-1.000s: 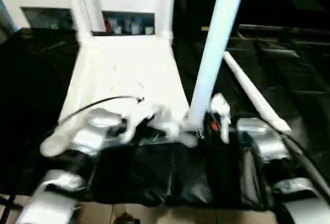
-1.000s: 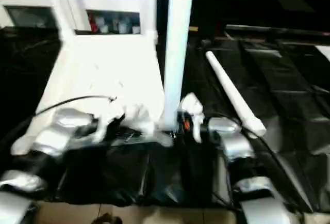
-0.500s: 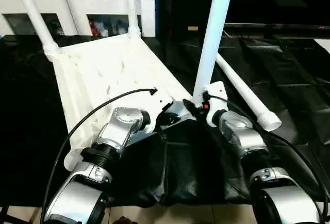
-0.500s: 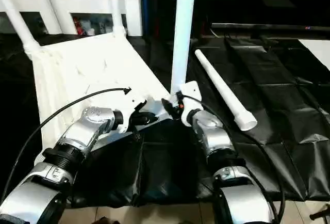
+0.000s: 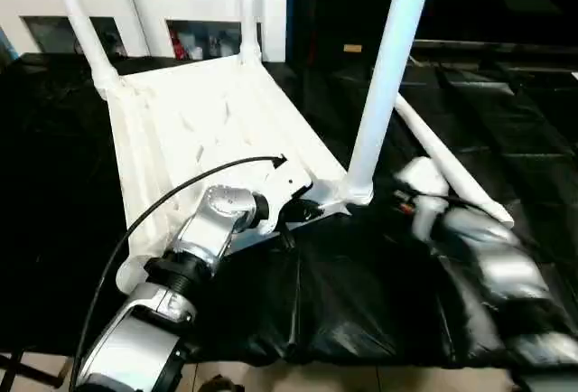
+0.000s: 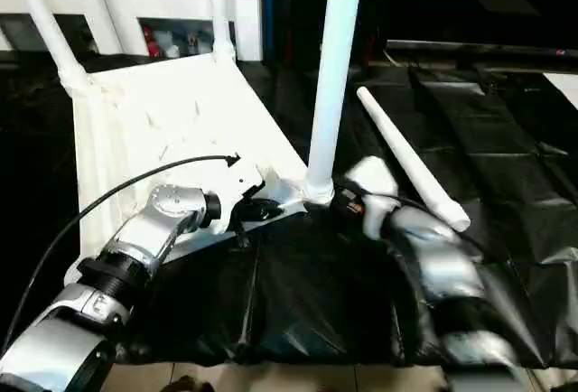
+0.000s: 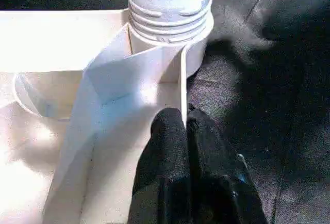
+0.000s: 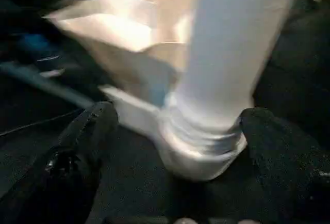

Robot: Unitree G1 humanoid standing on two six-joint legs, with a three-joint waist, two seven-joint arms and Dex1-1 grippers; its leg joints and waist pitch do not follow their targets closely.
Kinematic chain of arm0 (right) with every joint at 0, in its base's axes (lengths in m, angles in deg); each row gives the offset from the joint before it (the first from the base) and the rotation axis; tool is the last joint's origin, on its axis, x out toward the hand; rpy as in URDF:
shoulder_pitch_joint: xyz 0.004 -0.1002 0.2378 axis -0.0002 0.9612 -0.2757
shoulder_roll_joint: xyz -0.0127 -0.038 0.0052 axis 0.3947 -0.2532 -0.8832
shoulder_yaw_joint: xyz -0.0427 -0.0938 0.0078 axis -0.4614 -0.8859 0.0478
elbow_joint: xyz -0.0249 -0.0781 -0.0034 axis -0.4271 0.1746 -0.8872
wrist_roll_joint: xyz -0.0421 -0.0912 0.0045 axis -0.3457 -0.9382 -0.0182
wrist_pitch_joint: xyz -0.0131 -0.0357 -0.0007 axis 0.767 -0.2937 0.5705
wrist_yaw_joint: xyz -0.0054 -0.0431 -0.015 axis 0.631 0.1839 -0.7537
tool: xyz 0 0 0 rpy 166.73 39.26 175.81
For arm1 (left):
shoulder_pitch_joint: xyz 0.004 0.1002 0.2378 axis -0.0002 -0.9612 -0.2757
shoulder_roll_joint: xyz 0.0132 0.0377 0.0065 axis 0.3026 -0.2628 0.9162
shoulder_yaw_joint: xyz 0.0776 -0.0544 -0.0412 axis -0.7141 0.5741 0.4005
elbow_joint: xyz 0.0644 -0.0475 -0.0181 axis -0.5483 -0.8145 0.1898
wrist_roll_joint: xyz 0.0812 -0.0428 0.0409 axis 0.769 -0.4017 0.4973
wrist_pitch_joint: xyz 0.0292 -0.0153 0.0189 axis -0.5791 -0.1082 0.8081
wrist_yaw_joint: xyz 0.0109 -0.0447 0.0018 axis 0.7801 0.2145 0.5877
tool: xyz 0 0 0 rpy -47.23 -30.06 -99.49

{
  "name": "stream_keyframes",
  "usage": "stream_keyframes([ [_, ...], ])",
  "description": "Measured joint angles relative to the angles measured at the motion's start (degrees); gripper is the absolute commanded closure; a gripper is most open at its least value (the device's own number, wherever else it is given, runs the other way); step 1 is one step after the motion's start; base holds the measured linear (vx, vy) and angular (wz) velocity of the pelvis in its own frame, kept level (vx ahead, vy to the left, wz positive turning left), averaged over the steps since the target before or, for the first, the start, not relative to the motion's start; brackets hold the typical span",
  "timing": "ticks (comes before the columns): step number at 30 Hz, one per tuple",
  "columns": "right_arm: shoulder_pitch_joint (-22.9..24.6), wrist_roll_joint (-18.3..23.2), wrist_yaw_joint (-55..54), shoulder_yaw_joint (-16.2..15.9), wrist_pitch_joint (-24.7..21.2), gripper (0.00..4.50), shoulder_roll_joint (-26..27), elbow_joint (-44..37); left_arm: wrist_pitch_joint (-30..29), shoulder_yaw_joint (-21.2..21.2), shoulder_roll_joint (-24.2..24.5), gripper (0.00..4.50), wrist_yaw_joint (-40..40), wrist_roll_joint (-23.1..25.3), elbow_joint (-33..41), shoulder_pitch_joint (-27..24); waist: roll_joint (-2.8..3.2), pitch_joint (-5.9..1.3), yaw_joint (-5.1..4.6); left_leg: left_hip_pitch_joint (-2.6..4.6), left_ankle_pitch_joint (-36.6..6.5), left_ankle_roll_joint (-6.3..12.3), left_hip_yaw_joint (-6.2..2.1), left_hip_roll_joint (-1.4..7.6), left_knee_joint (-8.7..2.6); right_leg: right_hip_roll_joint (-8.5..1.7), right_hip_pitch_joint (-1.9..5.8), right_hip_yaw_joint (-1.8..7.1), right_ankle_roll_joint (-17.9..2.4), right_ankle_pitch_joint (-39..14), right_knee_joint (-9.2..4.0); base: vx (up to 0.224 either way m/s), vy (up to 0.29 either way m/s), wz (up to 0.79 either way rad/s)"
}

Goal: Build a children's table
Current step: Rotate leg to tighten, then rotate table base

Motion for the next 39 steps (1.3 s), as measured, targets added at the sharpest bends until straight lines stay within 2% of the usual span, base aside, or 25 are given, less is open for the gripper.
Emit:
stream_keyframes([
  [3, 2.6, 1.0, 3.0, -1.1, -2.9, 0.32, -1.9, -3.9, 1.1, -0.3, -0.1, 4.50, 0.8, 0.2, 0.0, -0.2, -0.03, 0.02, 0.07, -0.02, 0.0, 0.00, -0.01, 0.00, 0.00, 0.00, -0.01, 0.00, 0.2, -0.1, 0.00, 0.000, 0.000, 0.00],
  [4, 3.4, 1.3, 3.5, -1.2, -4.2, 0.24, -2.1, -5.2, 1.2, -0.2, -0.3, 4.23, 0.7, 0.1, 0.0, -0.2, -0.03, 0.03, 0.09, -0.07, 0.0, 0.00, -0.01, 0.00, 0.00, 0.00, -0.03, 0.00, 0.3, -0.2, -0.01, 0.000, 0.000, 0.00],
  [5, 4.1, 1.6, 3.9, -1.4, -5.3, 0.24, -2.6, -6.6, 1.0, 0.0, -0.4, 4.23, 0.4, -0.2, 0.0, -0.2, -0.03, 0.03, 0.15, -0.08, 0.0, 0.00, -0.01, -0.01, 0.00, -0.01, -0.03, 0.00, 0.3, -0.2, -0.01, 0.000, 0.000, 0.00],
  [7, 4.8, 1.7, 3.8, -2.2, -7.1, 0.22, -2.8, -8.6, 0.3, 1.4, -0.4, 3.93, -0.4, -2.4, 0.9, -0.6, -0.15, 0.11, 0.14, -0.12, 0.0, 0.00, -0.01, 0.01, 0.00, 0.00, -0.09, -0.01, 0.3, -0.2, 0.00, 0.000, 0.000, 0.00],
  [10, 4.7, 1.6, 2.7, -3.5, -8.3, 0.22, -1.4, -10.1, -0.6, 3.4, -0.7, 3.84, -0.5, -5.2, 5.0, -0.3, -0.27, 0.16, 0.23, -0.18, 0.0, 0.00, -0.03, 0.03, 0.01, 0.00, -0.11, -0.06, 0.1, 0.0, 0.00, 0.000, 0.000, 0.00],
  [11, 4.6, 1.6, 2.2, -3.7, -8.7, 0.22, -0.7, -10.2, -0.8, 4.1, -0.6, 3.61, -0.5, -5.8, 6.1, -0.2, -0.28, 0.17, 0.20, -0.20, 0.0, 0.00, -0.02, 0.03, 0.01, 0.00, -0.12, -0.06, 0.1, 0.0, -0.01, 0.000, 0.000, 0.00],
  [15, 4.2, 1.3, 0.1, -4.6, -9.7, 0.22, 1.5, -9.9, -3.2, 7.5, 2.6, 3.49, -0.1, -8.1, 9.9, 0.5, -0.60, 0.33, 0.00, -0.25, 0.0, 0.00, -0.02, 0.05, -0.02, 0.00, -0.20, -0.07, 0.1, -0.1, 0.00, 0.000, 0.000, 0.00],
  [18, 3.5, 0.8, -1.7, -5.2, -10.5, 0.22, 3.3, -9.4, -4.3, 10.4, 7.4, 3.49, 0.5, -8.1, 11.5, 0.7, -1.01, 0.52, -0.12, -0.24, 0.0, -0.01, -0.03, 0.06, -0.03, 0.01, -0.23, -0.07, 0.1, -0.1, 0.05, 0.000, 0.000, 0.00],
  [21, 2.1, 0.4, -3.1, -6.3, -11.3, 0.22, 4.7, -8.8, -5.6, 11.7, 13.0, 3.49, 1.8, -6.5, 12.7, 0.6, -1.61, 0.79, -0.04, -0.24, 0.0, -0.02, -0.02, 0.05, -0.02, 0.01, -0.23, -0.05, 0.1, -0.1, 0.07, 0.000, 0.000, 0.00],
  [23, 1.6, -0.4, -4.1, -7.2, -11.7, 0.22, 5.7, -8.7, -7.1, 11.8, 18.8, 3.49, 3.4, -3.5, 13.9, -0.4, -2.01, 0.78, -0.23, -0.22, 0.0, -0.02, -0.02, 0.06, -0.03, 0.01, -0.23, -0.04, 0.2, -0.1, 0.08, 0.000, 0.000, 0.00],
  [25, 1.5, -0.6, -4.5, -7.5, -12.1, 0.22, 5.7, -8.7, -8.3, 12.6, 23.5, 3.78, 5.1, -0.8, 14.5, -1.6, -2.23, 0.74, -0.30, -0.21, 0.0, -0.03, -0.01, 0.04, -0.04, 0.01, -0.21, -0.01, 0.2, -0.1, 0.05, 0.000, 0.000, 0.00],
  [26, 1.5, -0.9, -4.7, -7.5, -12.1, 0.22, 5.7, -8.7, -9.0, 13.0, 24.9, 3.78, 5.9, 0.2, 14.5, -2.1, -2.32, 0.73, -0.31, -0.19, 0.0, -0.03, 0.00, 0.04, -0.03, 0.01, -0.19, 0.02, 0.2, -0.1, 0.05, 0.000, 0.000, 0.00],
  [27, 1.5, -1.1, -4.9, -7.7, -12.1, 0.22, 5.7, -8.7, -9.7, 13.2, 26.6, 3.96, 7.0, 1.4, 14.7, -2.8, -2.65, 0.73, -0.24, -0.17, 0.0, -0.04, 0.00, 0.03, -0.03, 0.01, -0.19, 0.03, 0.2, -0.1, 0.10, 0.000, 0.000, 0.00],
  [29, 1.5, -1.3, -5.1, -7.8, -12.3, 0.22, 5.6, -8.6, -10.7, 13.3, 28.2, 4.05, 8.4, 2.9, 14.7, -3.5, -3.15, 0.68, -0.04, -0.12, 0.0, -0.05, -0.02, 0.04, -0.03, 0.01, -0.18, 0.02, 0.2, -0.1, 0.13, 0.000, 0.000, 0.00],
  [30, 1.5, -1.4, -5.2, -7.8, -12.4, 0.40, 5.5, -8.4, -10.9, 13.3, 28.7, 4.26, 9.1, 3.5, 14.7, -4.1, -3.32, 0.63, 0.05, -0.09, 0.0, -0.05, -0.02, 0.04, -0.03, 0.01, -0.15, 0.03, 0.2, -0.2, 0.12, 0.000, 0.000, 0.00],
  [33, 1.3, -1.4, -4.6, -8.3, -12.5, 0.62, 5.1, -8.0, -11.7, 12.9, 29.9, 4.43, 10.9, 5.2, 14.4, -4.5, -3.83, 0.71, 0.34, -0.06, 0.0, -0.06, -0.03, 0.04, -0.02, 0.01, -0.11, 0.03, 0.3, -0.2, 0.13, 0.000, 0.000, 0.00],
  [36, 1.3, -1.4, -3.5, -9.2, -13.5, 0.68, 4.5, -7.9, -11.8, 11.8, 30.6, 4.48, 11.7, 6.3, 14.3, -4.8, -3.92, 0.75, 0.74, -0.05, 0.0, -0.06, -0.03, 0.02, -0.01, 0.01, -0.09, 0.04, 0.3, -0.2, 0.13, 0.000, 0.000, 0.00],
  [37, 1.3, -1.6, -3.2, -9.8, -13.6, 0.93, 4.0, -7.9, -11.9, 11.0, 31.0, 4.50, 12.0, 7.1, 13.9, -5.0, -3.92, 0.75, 0.86, -0.05, 0.0, -0.06, -0.03, 0.02, -0.01, 0.01, -0.09, 0.05, 0.2, -0.1, 0.13, 0.000, 0.000, 0.00],
  [39, 1.3, -2.3, -3.2, -10.1, -13.6, 1.02, 3.3, -7.9, -12.6, 10.0, 31.8, 4.50, 12.3, 8.6, 13.5, -6.0, -3.92, 0.74, 0.87, -0.04, 0.0, -0.06, -0.03, 0.02, -0.01, 0.01, -0.09, 0.05, 0.0, 0.0, 0.15, 0.000, 0.000, 0.00],
])
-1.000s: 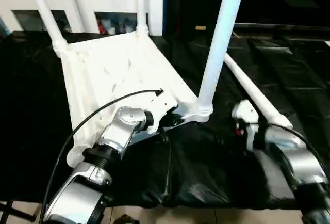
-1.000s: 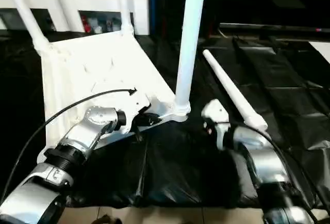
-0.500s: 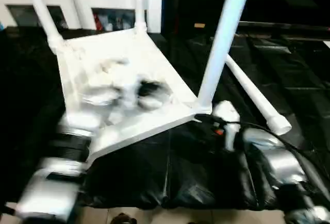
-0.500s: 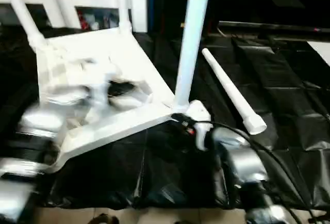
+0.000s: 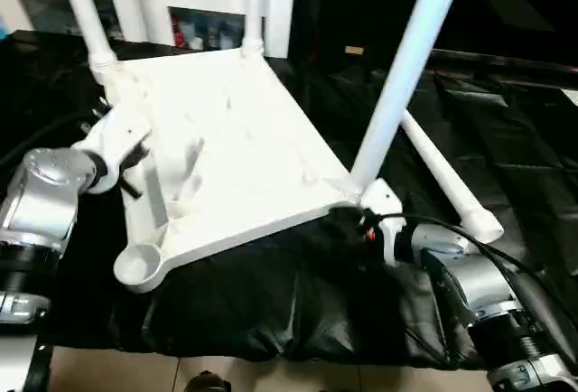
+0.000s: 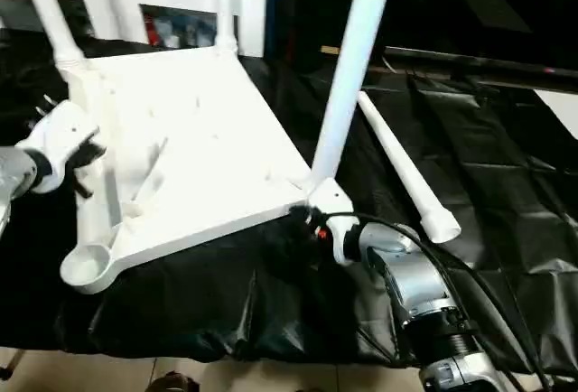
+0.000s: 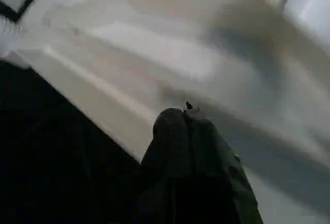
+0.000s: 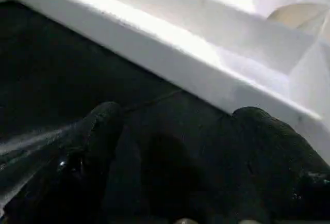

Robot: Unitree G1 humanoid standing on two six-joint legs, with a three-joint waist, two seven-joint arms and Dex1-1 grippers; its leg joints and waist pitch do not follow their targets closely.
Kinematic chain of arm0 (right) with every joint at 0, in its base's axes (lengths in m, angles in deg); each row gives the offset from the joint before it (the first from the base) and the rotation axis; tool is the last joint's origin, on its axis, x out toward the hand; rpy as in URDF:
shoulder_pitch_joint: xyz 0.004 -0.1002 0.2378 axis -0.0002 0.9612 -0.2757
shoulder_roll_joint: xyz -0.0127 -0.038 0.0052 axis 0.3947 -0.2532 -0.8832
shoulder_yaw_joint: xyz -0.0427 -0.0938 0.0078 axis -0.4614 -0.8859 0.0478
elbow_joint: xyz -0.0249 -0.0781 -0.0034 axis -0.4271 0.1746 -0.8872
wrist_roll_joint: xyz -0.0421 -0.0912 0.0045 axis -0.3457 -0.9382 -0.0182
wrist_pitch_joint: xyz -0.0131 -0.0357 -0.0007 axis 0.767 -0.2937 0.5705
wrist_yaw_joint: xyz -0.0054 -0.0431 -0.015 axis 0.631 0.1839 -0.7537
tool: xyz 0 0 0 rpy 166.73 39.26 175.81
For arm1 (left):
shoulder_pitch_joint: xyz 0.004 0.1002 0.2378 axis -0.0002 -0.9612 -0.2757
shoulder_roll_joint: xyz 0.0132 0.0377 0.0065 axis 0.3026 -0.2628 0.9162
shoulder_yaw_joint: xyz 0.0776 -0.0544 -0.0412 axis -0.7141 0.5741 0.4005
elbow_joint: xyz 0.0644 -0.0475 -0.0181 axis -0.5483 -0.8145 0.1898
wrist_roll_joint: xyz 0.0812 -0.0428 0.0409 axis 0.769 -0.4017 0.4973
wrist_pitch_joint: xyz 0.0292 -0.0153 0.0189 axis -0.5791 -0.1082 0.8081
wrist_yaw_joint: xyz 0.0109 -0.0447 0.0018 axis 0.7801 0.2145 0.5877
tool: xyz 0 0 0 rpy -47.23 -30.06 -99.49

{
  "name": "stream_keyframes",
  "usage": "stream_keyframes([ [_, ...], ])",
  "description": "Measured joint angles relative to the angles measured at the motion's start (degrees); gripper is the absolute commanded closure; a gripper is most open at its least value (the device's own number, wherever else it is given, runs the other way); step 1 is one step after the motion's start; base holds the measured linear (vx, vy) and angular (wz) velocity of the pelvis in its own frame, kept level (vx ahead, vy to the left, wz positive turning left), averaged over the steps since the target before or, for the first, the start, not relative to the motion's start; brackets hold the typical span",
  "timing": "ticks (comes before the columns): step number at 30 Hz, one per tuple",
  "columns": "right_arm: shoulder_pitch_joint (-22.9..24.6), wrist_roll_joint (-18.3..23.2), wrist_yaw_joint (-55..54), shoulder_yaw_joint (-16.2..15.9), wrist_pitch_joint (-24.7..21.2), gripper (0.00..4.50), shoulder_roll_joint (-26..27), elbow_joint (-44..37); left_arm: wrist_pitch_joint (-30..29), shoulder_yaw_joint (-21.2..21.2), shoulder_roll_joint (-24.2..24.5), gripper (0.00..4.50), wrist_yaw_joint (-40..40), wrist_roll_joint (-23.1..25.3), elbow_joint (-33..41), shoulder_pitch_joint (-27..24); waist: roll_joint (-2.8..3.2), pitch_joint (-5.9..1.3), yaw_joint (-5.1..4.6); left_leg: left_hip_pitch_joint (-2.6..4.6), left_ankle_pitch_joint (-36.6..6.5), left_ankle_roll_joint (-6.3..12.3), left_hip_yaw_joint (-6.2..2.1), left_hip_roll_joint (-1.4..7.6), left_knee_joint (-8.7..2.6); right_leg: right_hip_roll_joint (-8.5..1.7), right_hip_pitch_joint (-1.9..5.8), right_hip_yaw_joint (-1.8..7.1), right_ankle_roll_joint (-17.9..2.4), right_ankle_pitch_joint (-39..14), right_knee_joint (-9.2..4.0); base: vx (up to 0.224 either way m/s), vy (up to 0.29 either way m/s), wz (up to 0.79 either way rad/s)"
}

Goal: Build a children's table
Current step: Rotate table base

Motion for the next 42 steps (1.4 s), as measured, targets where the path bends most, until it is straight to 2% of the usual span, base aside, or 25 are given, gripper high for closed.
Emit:
stream_keyframes([
  [2, 0.0, -0.9, -0.8, 0.0, 0.1, 1.20, -0.1, 0.1, -0.4, -0.9, 0.4, 4.50, 0.1, 1.0, -0.2, -0.8, 0.00, 0.00, -0.01, -0.01, 0.0, -0.02, -0.01, 0.01, 0.00, 0.01, -0.01, -0.01, 0.0, 0.0, 0.01, 0.000, 0.000, 0.00],
  [3, -0.1, -1.2, -1.9, 0.1, 0.1, 1.44, 0.4, 0.4, -0.4, -1.4, 0.4, 4.50, -0.2, 1.2, -0.3, -1.0, 0.00, 0.00, -0.01, -0.01, 0.0, -0.03, -0.02, 0.01, -0.01, 0.02, -0.01, -0.01, 0.0, 0.0, 0.02, 0.000, 0.000, 0.00],
  [8, -2.3, -1.3, -7.8, 1.3, 1.5, 1.65, 4.3, 4.6, 0.5, -3.0, 0.5, 4.50, -2.1, 1.3, -1.3, -1.0, 0.01, 0.01, -0.27, 0.01, 0.0, -0.06, -0.01, 0.01, 0.00, 0.02, -0.03, 0.01, 0.0, 0.0, 0.04, 0.000, 0.000, 0.00],
  [9, -2.6, -1.3, -9.0, 1.5, 1.8, 1.88, 4.7, 5.2, 0.9, -3.5, 0.5, 4.50, -2.4, 1.5, -1.4, -1.0, 0.02, 0.01, -0.30, 0.02, 0.0, -0.06, -0.01, 0.01, 0.01, 0.02, -0.03, 0.01, 0.0, 0.0, 0.04, 0.000, 0.000, 0.00],
  [12, -4.3, -1.7, -11.7, 2.0, 2.5, 2.01, 6.1, 7.8, 1.5, -4.8, 1.1, 4.50, -4.6, 1.6, -1.8, -0.8, 0.04, 0.02, -0.56, 0.11, 0.0, -0.08, -0.02, 0.01, 0.00, 0.02, -0.02, 0.01, 0.0, 0.0, 0.14, 0.000, 0.000, 0.00],
  [14, -4.6, -2.3, -12.8, 2.0, 3.0, 2.30, 7.0, 8.6, 1.8, -5.9, 1.7, 4.50, -6.5, 1.6, -1.8, -0.7, 0.06, 0.02, -0.78, 0.16, 0.0, -0.10, -0.02, 0.02, -0.03, 0.03, -0.02, 0.01, 0.0, 0.0, 0.15, 0.000, 0.000, 0.00],
  [18, -6.5, -3.6, -15.3, 1.8, 5.3, 2.64, 8.8, 12.6, 1.9, -9.6, 5.0, 4.50, -15.2, 1.6, 0.2, -1.5, 0.13, 0.05, -1.63, 0.26, 0.0, -0.17, -0.07, 0.01, -0.04, 0.04, -0.05, 0.02, -0.2, 0.1, 0.17, 0.000, 0.000, 0.00],
  [26, -11.9, -5.1, -19.7, 2.0, 9.4, 3.19, 10.9, 22.6, 1.8, -12.6, 7.2, 4.50, -28.9, -2.7, 9.2, -4.7, 0.26, 0.03, -1.54, 0.39, 0.0, -0.25, -0.06, 0.01, -0.04, 0.04, -0.02, 0.05, -0.2, 0.1, 0.26, 0.000, 0.000, 0.00],
  [28, -13.9, -5.6, -20.5, 2.1, 10.9, 3.44, 11.7, 26.8, 0.4, -12.7, 6.1, 4.50, -30.7, -4.6, 10.6, -5.1, 0.30, 0.04, -1.53, 0.39, 0.0, -0.26, -0.05, 0.00, -0.03, 0.04, -0.03, 0.07, -0.2, 0.1, 0.28, 0.000, 0.000, 0.00],
  [32, -17.9, -6.0, -21.9, 2.5, 13.3, 3.64, 12.7, 34.1, -3.2, -12.7, 3.0, 4.50, -32.4, -7.4, 14.1, -5.8, 0.24, 0.03, -1.63, 0.36, 0.0, -0.26, -0.01, 0.00, 0.03, 0.04, -0.04, 0.12, -0.3, 0.2, 0.27, 0.000, 0.000, 0.00],
  [33, -18.7, -6.3, -22.3, 2.5, 13.8, 3.89, 12.8, 35.5, -4.1, -13.0, 1.9, 4.50, -32.9, -8.0, 15.1, -5.8, 0.22, 0.02, -1.73, 0.36, 0.0, -0.27, -0.01, 0.00, 0.03, 0.05, -0.05, 0.12, -0.3, 0.2, 0.27, 0.000, 0.000, 0.00],
  [36, -21.1, -6.5, -22.5, 3.0, 15.0, 4.10, 13.9, 39.5, -6.3, -13.5, -0.6, 4.50, -33.5, -10.1, 16.9, -5.8, 0.15, 0.03, -2.06, 0.32, 0.1, -0.34, -0.03, 0.04, 0.02, 0.12, -0.14, 0.13, -0.3, 0.2, 0.30, 0.000, 0.000, 0.00],
  [42, -23.8, -7.4, -22.7, 2.7, 17.2, 4.48, 16.5, 43.1, -6.0, -14.6, -6.0, 4.50, -31.2, -10.9, 17.2, -3.9, 0.01, 0.03, -2.67, 0.24, 0.1, -0.34, -0.02, 0.07, 0.00, 0.17, -0.23, 0.14, -0.3, 0.2, 0.30, 0.000, 0.000, 0.00],
])
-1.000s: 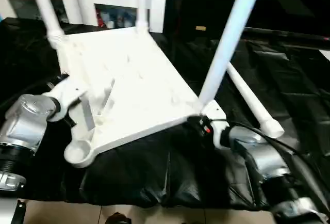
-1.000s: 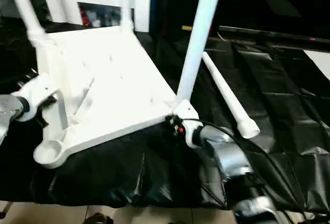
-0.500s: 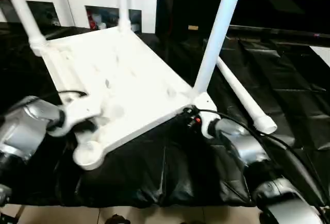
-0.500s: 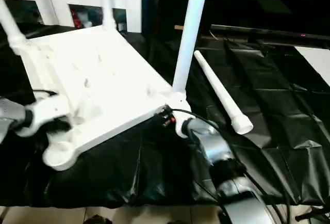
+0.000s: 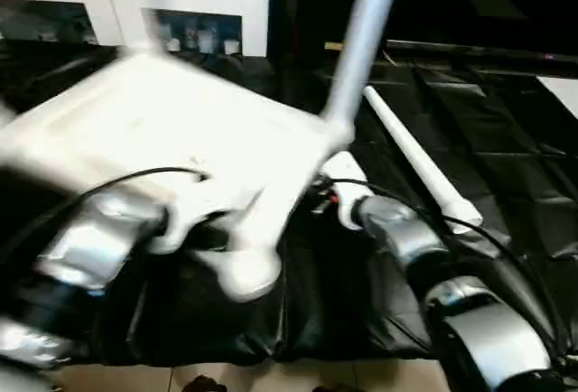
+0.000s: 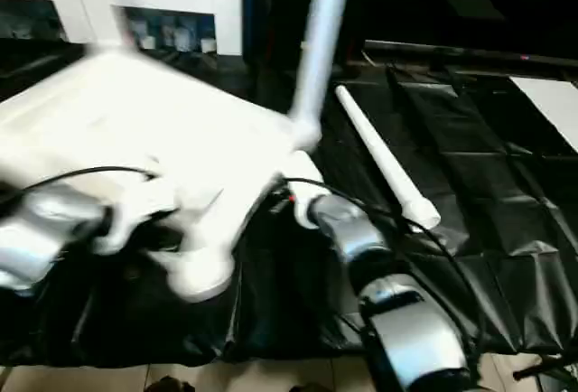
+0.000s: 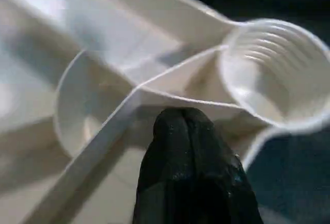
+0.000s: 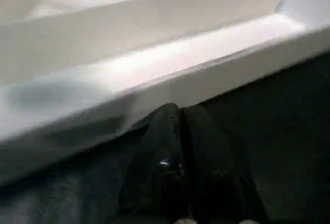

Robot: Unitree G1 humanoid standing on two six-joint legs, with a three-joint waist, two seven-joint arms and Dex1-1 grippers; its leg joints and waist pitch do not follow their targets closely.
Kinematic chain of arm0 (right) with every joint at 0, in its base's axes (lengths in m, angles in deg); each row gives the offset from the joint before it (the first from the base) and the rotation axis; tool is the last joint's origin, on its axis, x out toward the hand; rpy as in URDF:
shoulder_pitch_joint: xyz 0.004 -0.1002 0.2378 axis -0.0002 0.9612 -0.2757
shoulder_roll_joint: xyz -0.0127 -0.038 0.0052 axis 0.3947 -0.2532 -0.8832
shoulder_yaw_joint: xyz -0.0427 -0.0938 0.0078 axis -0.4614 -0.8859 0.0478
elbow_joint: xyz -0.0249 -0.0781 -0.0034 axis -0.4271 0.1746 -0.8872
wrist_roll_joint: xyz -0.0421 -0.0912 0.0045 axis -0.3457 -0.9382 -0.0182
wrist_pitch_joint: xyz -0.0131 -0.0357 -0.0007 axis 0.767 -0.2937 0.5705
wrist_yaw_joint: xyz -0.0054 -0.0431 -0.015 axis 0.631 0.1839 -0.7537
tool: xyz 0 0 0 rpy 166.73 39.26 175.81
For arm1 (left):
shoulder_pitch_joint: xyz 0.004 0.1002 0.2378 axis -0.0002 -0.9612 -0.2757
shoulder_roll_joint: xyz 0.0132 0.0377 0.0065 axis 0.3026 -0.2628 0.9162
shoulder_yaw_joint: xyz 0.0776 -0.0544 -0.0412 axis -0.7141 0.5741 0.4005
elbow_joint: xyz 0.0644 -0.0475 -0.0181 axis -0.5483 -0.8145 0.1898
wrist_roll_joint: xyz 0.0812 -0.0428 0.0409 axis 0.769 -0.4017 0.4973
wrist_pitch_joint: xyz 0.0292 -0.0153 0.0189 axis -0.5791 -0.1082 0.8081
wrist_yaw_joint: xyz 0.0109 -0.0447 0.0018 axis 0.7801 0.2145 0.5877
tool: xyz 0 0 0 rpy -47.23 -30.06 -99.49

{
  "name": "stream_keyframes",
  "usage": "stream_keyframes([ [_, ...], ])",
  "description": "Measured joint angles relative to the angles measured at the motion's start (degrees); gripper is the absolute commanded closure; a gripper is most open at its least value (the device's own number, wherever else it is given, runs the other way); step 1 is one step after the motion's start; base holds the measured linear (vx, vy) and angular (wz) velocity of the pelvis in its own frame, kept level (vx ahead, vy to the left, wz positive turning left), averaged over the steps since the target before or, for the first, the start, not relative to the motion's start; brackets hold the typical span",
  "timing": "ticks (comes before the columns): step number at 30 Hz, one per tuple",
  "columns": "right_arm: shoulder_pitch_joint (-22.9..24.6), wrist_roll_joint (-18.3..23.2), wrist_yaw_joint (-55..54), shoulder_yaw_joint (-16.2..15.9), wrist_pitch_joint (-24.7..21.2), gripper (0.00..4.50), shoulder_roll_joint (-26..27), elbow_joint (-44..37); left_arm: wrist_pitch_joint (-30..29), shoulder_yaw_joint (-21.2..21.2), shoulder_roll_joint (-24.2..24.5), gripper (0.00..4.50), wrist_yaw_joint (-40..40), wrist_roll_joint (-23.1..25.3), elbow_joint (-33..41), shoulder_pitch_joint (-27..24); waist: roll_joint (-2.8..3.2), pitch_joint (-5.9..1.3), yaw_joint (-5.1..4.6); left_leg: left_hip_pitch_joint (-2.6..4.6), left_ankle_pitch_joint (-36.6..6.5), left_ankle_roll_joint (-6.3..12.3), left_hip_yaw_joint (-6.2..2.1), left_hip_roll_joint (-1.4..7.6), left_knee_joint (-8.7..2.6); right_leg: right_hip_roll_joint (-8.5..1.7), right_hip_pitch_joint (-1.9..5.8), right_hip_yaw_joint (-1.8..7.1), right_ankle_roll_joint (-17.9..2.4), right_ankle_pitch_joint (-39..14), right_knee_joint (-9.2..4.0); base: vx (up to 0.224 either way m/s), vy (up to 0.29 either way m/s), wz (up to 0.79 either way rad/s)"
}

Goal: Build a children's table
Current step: Rotate table base

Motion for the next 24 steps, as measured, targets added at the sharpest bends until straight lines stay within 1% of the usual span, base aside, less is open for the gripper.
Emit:
stream_keyframes([
  [5, -1.3, -0.2, -2.4, 0.1, 1.2, 4.48, -0.1, 1.0, 3.9, -0.1, -5.9, 4.50, 8.6, 2.8, -7.7, 3.3, -0.02, -0.01, 0.68, -0.03, 0.0, -0.01, 0.00, -0.01, 0.10, -0.02, 0.02, 0.01, 0.0, 0.0, 0.05, 0.000, 0.000, 0.00],
  [8, -1.4, -0.2, -5.1, 1.0, 1.7, 4.48, -0.8, 1.0, 5.1, -0.1, -6.1, 4.50, 10.4, 3.0, -8.3, 3.7, 0.01, 0.00, 1.04, -0.02, 0.0, -0.01, -0.01, -0.01, 0.10, -0.02, 0.02, 0.02, 0.0, 0.0, 0.07, 0.000, 0.000, 0.00],
  [9, -1.4, -0.2, -6.6, 2.0, 1.1, 4.48, -1.7, 1.0, 5.1, 0.0, -6.0, 4.50, 10.4, 3.0, -8.2, 3.6, 0.01, 0.00, 1.13, -0.01, 0.0, -0.01, -0.01, -0.01, 0.10, -0.02, 0.02, 0.02, 0.0, 0.0, 0.07, 0.000, 0.000, 0.00],
  [10, -1.5, -0.2, -7.8, 2.4, 0.3, 4.48, -2.5, 1.0, 5.1, 0.0, -5.9, 4.50, 10.3, 2.9, -8.2, 3.6, 0.05, 0.02, 1.26, -0.03, 0.0, -0.01, -0.01, -0.01, 0.11, -0.02, 0.03, 0.02, 0.0, 0.0, 0.06, 0.000, 0.000, 0.00],
  [12, -1.6, -0.1, -9.2, 3.4, -1.0, 4.48, -3.8, 1.0, 5.4, 0.2, -5.5, 4.50, 10.3, 2.9, -8.2, 3.5, 0.10, 0.04, 1.22, -0.03, 0.0, -0.01, 0.00, -0.02, 0.13, -0.02, 0.03, 0.03, 0.0, 0.0, 0.05, 0.000, 0.000, 0.00],
  [13, -1.5, 0.6, -8.1, 4.2, -1.9, 4.48, -4.6, 0.1, 6.4, 0.8, -5.8, 4.50, 10.3, 2.3, -8.2, 3.3, 0.14, 0.07, 1.19, -0.08, 0.0, 0.00, 0.00, -0.02, 0.17, -0.02, 0.03, 0.03, 0.0, 0.0, 0.05, 0.000, 0.000, 0.00],
  [14, -1.4, 1.3, -7.0, 4.8, -2.3, 4.22, -5.6, -0.7, 7.4, 1.4, -6.1, 4.50, 10.4, 1.7, -8.1, 3.1, 0.22, 0.12, 1.23, -0.12, 0.0, 0.00, 0.00, -0.03, 0.19, -0.04, 0.02, 0.03, 0.0, 0.0, 0.04, 0.000, 0.000, 0.00],
  [15, -1.3, 2.0, -6.3, 5.6, -2.8, 4.22, -6.8, -1.9, 8.0, 2.0, -6.3, 4.50, 10.6, 1.1, -8.1, 3.1, 0.23, 0.13, 1.25, -0.11, 0.0, 0.00, 0.00, -0.03, 0.22, -0.04, 0.02, 0.03, 0.0, 0.0, 0.06, 0.000, 0.000, 0.00],
  [17, -1.4, 2.8, -6.2, 7.0, -3.9, 4.11, -8.6, -3.4, 8.7, 3.7, -7.4, 4.17, 11.5, -0.3, -8.1, 3.2, 0.26, 0.13, 1.26, -0.10, 0.0, 0.00, -0.01, -0.03, 0.25, -0.04, 0.03, 0.03, 0.0, 0.0, 0.09, 0.000, 0.000, 0.00],
  [18, -1.6, 3.0, -6.2, 7.6, -4.7, 4.11, -9.9, -4.0, 9.0, 4.8, -7.9, 4.17, 11.5, -1.8, -8.0, 3.2, 0.30, 0.15, 1.27, -0.10, 0.0, 0.00, -0.01, -0.03, 0.28, -0.04, 0.03, 0.03, 0.0, 0.0, 0.10, 0.000, 0.000, 0.00],
  [19, -1.9, 3.0, -6.3, 7.8, -5.3, 3.90, -10.9, -4.2, 9.2, 5.5, -8.2, 4.09, 11.3, -3.0, -7.8, 3.2, 0.31, 0.16, 1.22, -0.10, 0.0, 0.00, -0.01, -0.02, 0.31, -0.04, 0.03, 0.03, 0.0, 0.0, 0.13, 0.000, 0.000, 0.00],
  [20, -2.3, 3.1, -6.3, 8.2, -6.0, 3.90, -11.9, -4.2, 9.5, 6.3, -8.5, 4.09, 10.7, -4.2, -7.3, 3.2, 0.34, 0.18, 1.21, -0.10, 0.0, 0.00, -0.01, -0.02, 0.34, -0.04, 0.03, 0.03, 0.0, 0.0, 0.15, 0.000, 0.000, 0.00],
  [22, -3.1, 3.0, -6.3, 8.7, -7.3, 3.69, -13.8, -4.2, 9.9, 8.0, -9.1, 3.78, 9.2, -6.9, -5.9, 3.3, 0.35, 0.18, 1.19, -0.08, 0.0, 0.00, -0.02, -0.02, 0.35, -0.04, 0.03, 0.03, 0.0, 0.0, 0.21, 0.000, 0.000, 0.00],
  [23, -3.6, 2.6, -6.2, 8.6, -8.6, 3.69, -14.9, -4.2, 10.5, 8.4, -9.5, 3.78, 8.5, -8.1, -5.4, 3.5, 0.39, 0.20, 1.19, -0.09, 0.0, 0.00, -0.02, -0.02, 0.36, -0.04, 0.03, 0.03, 0.0, 0.0, 0.21, 0.000, 0.000, 0.00],
  [24, -4.4, 2.4, -6.2, 8.6, -9.7, 3.47, -16.2, -4.2, 11.3, 8.8, -9.7, 3.67, 7.9, -9.0, -4.5, 3.7, 0.43, 0.22, 1.18, -0.08, 0.0, 0.00, -0.02, -0.02, 0.37, -0.04, 0.03, 0.03, 0.0, 0.0, 0.23, 0.000, 0.000, 0.00],
])
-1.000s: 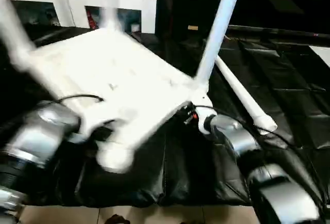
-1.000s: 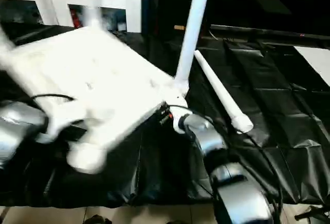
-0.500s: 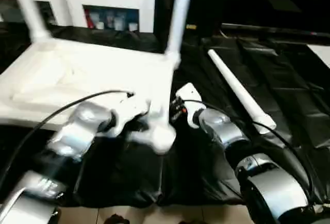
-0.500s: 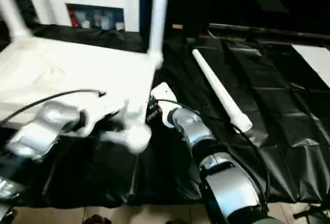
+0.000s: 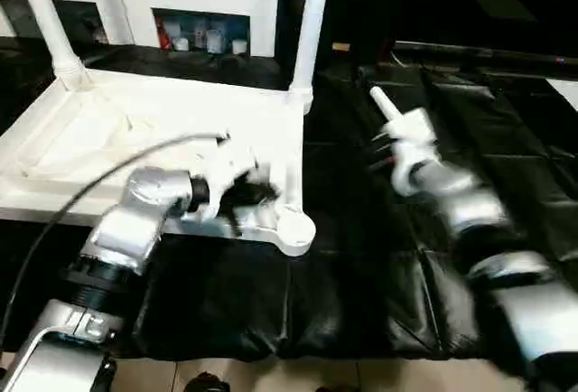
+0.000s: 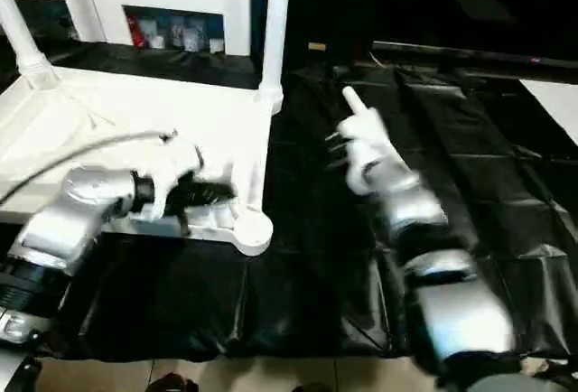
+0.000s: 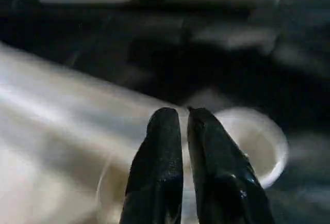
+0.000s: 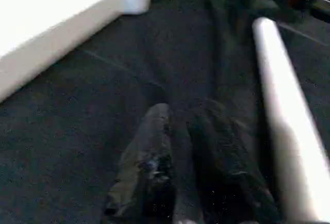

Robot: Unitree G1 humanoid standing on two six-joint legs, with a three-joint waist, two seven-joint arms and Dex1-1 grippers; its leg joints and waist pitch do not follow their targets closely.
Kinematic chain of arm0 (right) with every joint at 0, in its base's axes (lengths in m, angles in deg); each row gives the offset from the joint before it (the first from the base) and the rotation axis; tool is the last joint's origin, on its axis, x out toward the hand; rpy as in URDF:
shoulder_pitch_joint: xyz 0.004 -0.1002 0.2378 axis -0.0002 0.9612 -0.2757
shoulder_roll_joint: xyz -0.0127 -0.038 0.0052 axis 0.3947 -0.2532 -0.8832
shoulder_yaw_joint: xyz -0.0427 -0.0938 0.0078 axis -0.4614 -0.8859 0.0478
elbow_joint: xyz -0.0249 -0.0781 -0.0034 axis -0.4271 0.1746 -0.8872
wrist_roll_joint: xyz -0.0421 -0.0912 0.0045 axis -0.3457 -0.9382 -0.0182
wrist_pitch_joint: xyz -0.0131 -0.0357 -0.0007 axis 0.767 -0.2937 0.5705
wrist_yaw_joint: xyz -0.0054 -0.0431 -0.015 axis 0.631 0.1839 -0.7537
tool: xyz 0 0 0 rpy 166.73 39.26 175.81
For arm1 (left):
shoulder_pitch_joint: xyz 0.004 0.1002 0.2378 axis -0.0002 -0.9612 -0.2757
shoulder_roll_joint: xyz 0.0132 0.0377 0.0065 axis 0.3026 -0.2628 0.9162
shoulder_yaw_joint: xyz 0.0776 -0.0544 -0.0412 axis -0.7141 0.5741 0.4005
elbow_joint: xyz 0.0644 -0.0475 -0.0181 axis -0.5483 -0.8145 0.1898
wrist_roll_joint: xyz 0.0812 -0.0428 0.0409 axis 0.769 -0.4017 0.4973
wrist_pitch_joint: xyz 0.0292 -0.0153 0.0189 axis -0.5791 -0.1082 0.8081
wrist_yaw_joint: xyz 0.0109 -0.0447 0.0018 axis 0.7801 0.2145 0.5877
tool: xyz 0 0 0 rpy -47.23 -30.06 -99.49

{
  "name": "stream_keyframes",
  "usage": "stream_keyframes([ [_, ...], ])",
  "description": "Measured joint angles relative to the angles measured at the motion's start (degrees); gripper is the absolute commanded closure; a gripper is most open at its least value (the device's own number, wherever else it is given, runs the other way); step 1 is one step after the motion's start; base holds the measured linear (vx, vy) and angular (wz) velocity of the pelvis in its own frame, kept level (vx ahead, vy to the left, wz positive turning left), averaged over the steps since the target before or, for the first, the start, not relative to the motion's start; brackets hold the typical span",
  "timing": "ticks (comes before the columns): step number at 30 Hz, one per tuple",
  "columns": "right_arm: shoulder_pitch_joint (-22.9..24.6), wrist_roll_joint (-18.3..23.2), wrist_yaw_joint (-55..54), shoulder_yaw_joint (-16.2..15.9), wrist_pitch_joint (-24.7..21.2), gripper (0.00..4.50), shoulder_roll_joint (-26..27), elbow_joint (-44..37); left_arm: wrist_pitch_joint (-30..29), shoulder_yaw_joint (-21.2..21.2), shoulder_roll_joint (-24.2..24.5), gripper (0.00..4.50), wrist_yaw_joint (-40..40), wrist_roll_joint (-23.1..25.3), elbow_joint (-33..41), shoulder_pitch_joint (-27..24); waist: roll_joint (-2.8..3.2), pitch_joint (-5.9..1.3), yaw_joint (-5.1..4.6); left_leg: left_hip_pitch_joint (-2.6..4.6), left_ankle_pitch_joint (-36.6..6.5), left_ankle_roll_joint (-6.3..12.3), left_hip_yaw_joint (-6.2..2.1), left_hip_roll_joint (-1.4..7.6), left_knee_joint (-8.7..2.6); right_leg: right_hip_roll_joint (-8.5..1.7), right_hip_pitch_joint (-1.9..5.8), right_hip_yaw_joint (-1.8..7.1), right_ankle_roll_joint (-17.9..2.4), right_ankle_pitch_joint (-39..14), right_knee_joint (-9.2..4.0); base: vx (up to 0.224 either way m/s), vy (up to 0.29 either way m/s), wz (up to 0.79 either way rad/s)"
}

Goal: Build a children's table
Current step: Rotate table base, then pick table leg

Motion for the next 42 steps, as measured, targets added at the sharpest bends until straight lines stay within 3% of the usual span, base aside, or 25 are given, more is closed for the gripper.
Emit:
stream_keyframes([
  [10, -2.8, -2.2, 0.9, 0.0, -4.9, 2.71, -6.5, 3.4, 1.0, 0.6, -0.2, 2.83, -1.3, -2.2, -0.1, 2.1, 0.85, 0.09, -0.01, -0.01, 0.0, 0.00, -0.01, 0.01, 0.10, 0.01, -0.01, 0.01, 0.0, 0.0, 0.08, 0.000, 0.000, 0.00],
  [15, -4.0, -2.3, 0.7, 0.0, -4.9, 2.33, -7.7, 7.7, 0.5, 0.5, 0.2, 2.42, -2.4, -3.4, 0.6, 2.0, 2.01, 0.01, 0.12, -0.05, 0.0, 0.03, 0.00, 0.00, 0.20, -0.02, -0.01, 0.01, 0.0, 0.0, 0.12, 0.000, 0.000, 0.00],
  [22, -5.2, -2.5, -1.4, 1.2, -4.4, 1.67, -9.4, 11.9, -0.6, 0.4, 1.1, 1.86, -2.9, -4.4, 4.1, -0.1, 3.01, 0.02, 0.16, -0.04, 0.0, 0.03, -0.02, 0.01, 0.26, -0.02, -0.02, 0.00, 0.0, 0.0, 0.22, 0.000, 0.000, 0.00],
  [26, -5.2, -3.0, -1.3, 1.1, -4.6, 1.39, -9.5, 14.4, -1.9, -1.0, 2.9, 1.55, -3.8, -4.2, 6.0, -1.4, 3.89, 0.03, 0.25, -0.07, 0.0, 0.04, -0.04, 0.00, 0.37, -0.03, -0.02, 0.00, 0.0, 0.0, 0.27, 0.000, 0.000, 0.00],
  [31, -5.1, -2.3, 1.3, 2.2, -6.6, 1.37, -9.7, 17.1, -2.3, -1.7, 3.7, 1.26, -3.7, -3.7, 7.6, -1.5, 4.77, -0.06, 0.71, -0.06, 0.0, 0.04, -0.07, 0.00, 0.38, -0.05, -0.03, -0.03, 0.0, 0.0, 0.36, 0.000, 0.000, 0.00],
  [36, -5.5, -2.3, 2.6, 2.4, -10.0, 1.37, -11.1, 17.8, -2.7, -2.0, 4.1, 1.26, -3.6, -3.7, 7.7, -1.5, 4.75, -0.11, 1.09, -0.05, 0.0, 0.04, -0.11, 0.00, 0.45, -0.05, -0.01, -0.05, 0.0, 0.0, 0.40, 0.000, 0.000, 0.00],
  [42, -7.2, -2.4, 4.2, 2.9, -14.8, 1.92, -12.2, 19.7, -3.4, -2.7, 5.3, 1.19, -4.7, -3.7, 7.7, -1.0, 4.61, -0.11, 1.37, -0.08, 0.0, 0.04, -0.12, 0.00, 0.48, -0.05, -0.01, -0.05, 0.0, 0.0, 0.42, 0.000, 0.000, 0.00],
])
